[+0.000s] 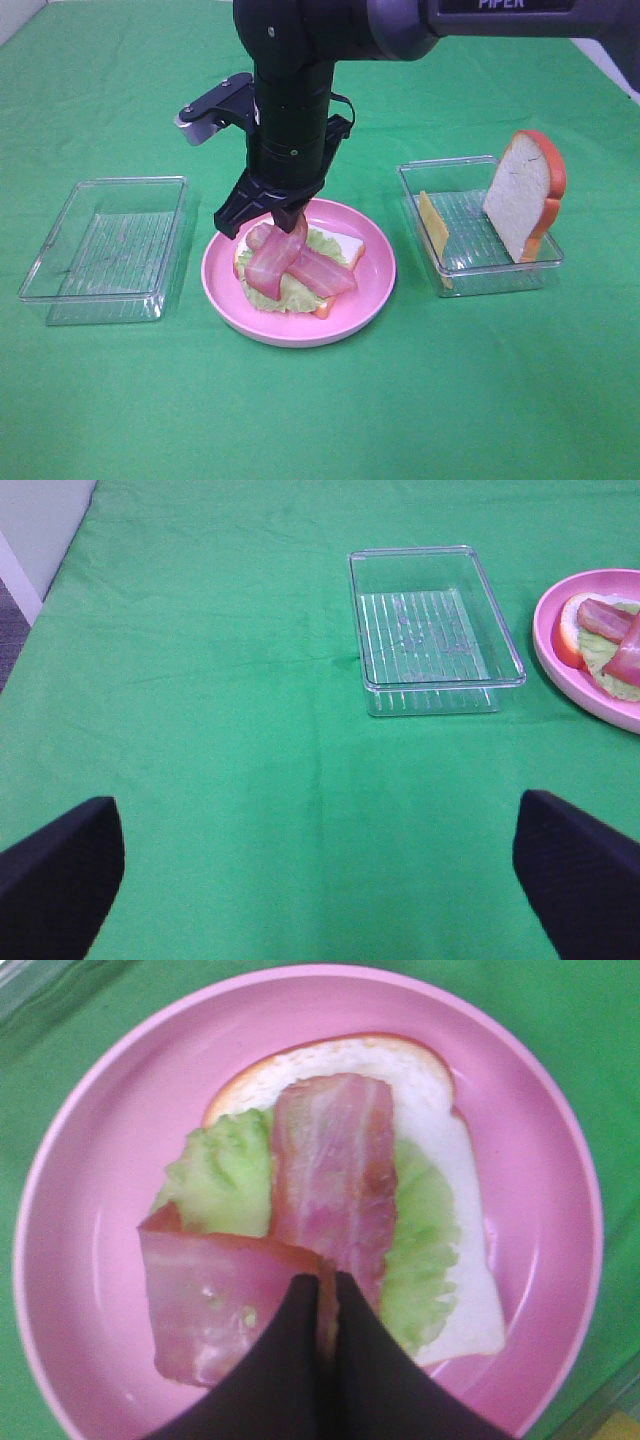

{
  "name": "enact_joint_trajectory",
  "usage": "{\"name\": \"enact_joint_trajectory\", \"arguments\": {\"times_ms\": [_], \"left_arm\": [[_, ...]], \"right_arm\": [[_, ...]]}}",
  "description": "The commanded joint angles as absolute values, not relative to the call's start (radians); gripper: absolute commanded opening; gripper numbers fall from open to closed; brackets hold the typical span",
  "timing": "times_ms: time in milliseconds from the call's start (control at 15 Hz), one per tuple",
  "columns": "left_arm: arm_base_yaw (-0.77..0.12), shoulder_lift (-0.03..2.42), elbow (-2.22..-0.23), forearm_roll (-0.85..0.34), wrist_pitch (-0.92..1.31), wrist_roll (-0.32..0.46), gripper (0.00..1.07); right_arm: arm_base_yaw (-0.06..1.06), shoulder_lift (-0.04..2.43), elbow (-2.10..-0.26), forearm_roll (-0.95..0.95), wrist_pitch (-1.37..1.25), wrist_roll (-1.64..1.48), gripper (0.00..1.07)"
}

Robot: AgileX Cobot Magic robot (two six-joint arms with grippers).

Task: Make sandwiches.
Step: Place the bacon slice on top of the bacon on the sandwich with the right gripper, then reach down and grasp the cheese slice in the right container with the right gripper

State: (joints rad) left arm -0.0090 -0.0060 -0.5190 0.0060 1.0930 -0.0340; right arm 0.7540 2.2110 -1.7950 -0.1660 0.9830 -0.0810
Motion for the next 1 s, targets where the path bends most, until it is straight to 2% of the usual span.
{"name": "enact_joint_trajectory", "arguments": {"times_ms": [67, 267, 333, 400, 467, 600, 733, 800, 1000], "left_arm": [[-0.007, -0.027, -0.518, 0.000, 1.077, -0.030, 1.01], [-0.007, -0.027, -0.518, 0.000, 1.077, -0.030, 1.01], [-0.007, -0.027, -0.518, 0.000, 1.077, -0.030, 1.01], [-0.007, -0.027, -0.518, 0.000, 1.077, -0.030, 1.01], [-0.007, -0.027, -0.518, 0.000, 1.077, -0.030, 1.01], [-0.007, -0.027, -0.518, 0.000, 1.077, -0.030, 1.01], [-0.007, -0.027, -0.518, 0.000, 1.077, -0.030, 1.01], [-0.007, -0.027, -0.518, 0.000, 1.077, -0.030, 1.01], [-0.007, -0.027, -0.518, 0.000, 1.077, -0.030, 1.01]], "right_arm": [[0.752, 2.238, -1.789, -0.194, 0.963, -0.054, 0.00], [0.753, 2.260, -1.789, -0.213, 0.960, -0.035, 0.02], [0.753, 2.261, -1.789, -0.248, 0.955, -0.014, 0.11], [0.753, 2.260, -1.789, -0.319, 0.950, 0.026, 0.26], [0.753, 2.260, -1.789, -0.336, 0.950, 0.038, 0.30], [0.753, 2.260, -1.789, -0.351, 0.950, 0.059, 0.47], [0.753, 2.260, -1.789, -0.349, 0.950, 0.059, 0.77], [0.753, 2.259, -1.789, -0.356, 0.952, 0.059, 0.85], [0.753, 2.211, -1.794, -0.391, 0.964, 0.118, 0.85]]}}
